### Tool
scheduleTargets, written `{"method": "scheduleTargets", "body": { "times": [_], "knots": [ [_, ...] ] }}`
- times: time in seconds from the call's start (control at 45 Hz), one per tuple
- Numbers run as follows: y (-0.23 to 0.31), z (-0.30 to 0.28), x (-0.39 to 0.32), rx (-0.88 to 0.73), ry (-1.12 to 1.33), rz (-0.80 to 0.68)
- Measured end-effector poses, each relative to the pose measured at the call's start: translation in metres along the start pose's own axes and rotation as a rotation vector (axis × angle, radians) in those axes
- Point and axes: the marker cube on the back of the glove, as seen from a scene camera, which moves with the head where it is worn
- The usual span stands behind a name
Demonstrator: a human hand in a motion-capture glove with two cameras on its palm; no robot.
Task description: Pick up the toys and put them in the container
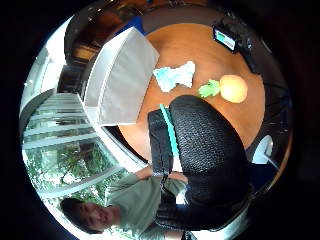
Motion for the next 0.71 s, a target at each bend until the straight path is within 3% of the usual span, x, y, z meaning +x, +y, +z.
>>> {"method": "scheduleTargets", "body": {
  "times": [0.067, 0.178, 0.289, 0.4, 0.577, 0.71],
  "knots": [
    [0.0, -0.001, -0.001, 0.001, -0.026, -0.059],
    [-0.01, -0.003, -0.005, 0.005, -0.088, 0.115],
    [-0.008, 0.001, -0.001, -0.001, -0.046, -0.08],
    [-0.021, 0.001, -0.008, -0.004, -0.086, 0.134],
    [-0.026, 0.023, -0.016, -0.043, -0.078, 0.031],
    [-0.039, 0.066, -0.01, -0.14, -0.145, 0.141]
  ]
}}
